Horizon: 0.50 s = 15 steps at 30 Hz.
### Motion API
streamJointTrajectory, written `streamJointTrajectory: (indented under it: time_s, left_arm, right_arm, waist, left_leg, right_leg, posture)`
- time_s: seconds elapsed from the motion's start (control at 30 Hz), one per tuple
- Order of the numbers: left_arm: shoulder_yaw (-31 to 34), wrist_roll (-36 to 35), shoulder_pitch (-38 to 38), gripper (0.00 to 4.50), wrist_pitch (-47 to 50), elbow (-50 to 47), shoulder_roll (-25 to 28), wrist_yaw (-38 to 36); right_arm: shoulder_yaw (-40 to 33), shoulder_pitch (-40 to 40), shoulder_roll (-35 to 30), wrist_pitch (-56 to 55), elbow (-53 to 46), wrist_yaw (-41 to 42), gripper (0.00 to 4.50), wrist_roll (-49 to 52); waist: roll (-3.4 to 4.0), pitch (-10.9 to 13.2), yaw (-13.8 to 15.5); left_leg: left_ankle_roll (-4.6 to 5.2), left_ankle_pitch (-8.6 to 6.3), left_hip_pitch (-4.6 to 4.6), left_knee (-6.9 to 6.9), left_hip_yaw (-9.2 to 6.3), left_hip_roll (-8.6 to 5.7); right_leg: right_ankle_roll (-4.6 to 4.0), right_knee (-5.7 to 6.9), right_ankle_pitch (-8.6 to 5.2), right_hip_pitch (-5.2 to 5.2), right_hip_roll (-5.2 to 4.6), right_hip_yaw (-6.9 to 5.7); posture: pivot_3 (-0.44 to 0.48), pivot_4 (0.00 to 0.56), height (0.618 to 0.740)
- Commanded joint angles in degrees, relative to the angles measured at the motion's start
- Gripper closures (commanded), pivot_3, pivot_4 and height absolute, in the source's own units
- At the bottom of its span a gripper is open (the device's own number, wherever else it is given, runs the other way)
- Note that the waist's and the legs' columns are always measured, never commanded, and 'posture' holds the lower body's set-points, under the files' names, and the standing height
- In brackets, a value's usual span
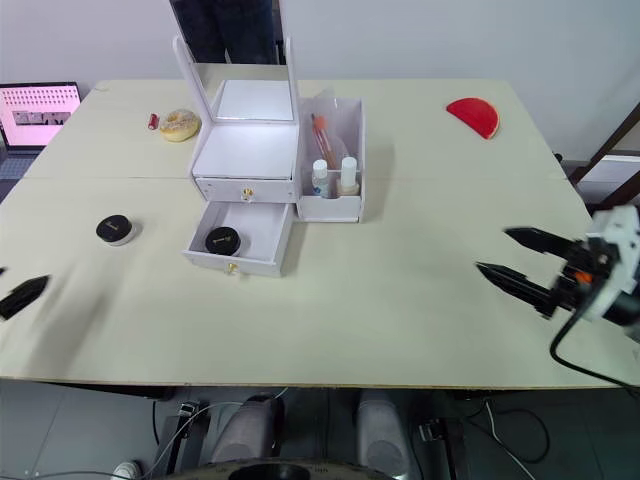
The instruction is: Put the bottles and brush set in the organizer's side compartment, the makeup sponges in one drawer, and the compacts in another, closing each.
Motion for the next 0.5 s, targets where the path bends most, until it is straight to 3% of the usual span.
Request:
streamJointTrajectory:
  time_s: [0.03,0.23,0.5]
  left_arm:
    - [-4.7,3.6,-6.5,0.02,-1.2,2.6,0.5,4.6]
    - [-14.1,9.5,-22.3,0.02,-5.1,16.3,-1.8,8.8]
    - [-18.3,14.1,-32.1,0.02,-11.4,32.4,-3.1,12.2]
  right_arm:
    - [6.4,-7.5,-0.2,4.6,-7.5,-4.3,0.00,4.9]
    - [19.0,-20.6,5.2,4.4,-7.9,-8.3,0.00,0.9]
    - [22.0,-22.8,7.1,4.1,-8.0,-8.5,0.00,-1.3]
  waist:
    - [-0.20,-0.1,-0.1]
    - [-0.28,-0.1,0.0]
    - [-0.31,-0.1,-0.1]
  left_leg:
    - [0.00,0.00,0.00,0.02,-0.01,0.00]
    - [-0.01,0.01,-0.02,0.03,-0.01,-0.01]
    - [-0.01,0.01,-0.17,-0.10,-0.06,-0.02]
  right_leg:
    - [-0.01,0.00,0.01,0.00,0.02,-0.01]
    - [-0.19,-0.09,0.16,0.04,0.02,-0.01]
    - [0.18,-0.12,0.20,-0.09,0.02,-0.05]
  posture:
    - [0.000,0.150,0.739]
    - [0.000,0.150,0.739]
    - [0.000,0.150,0.739]
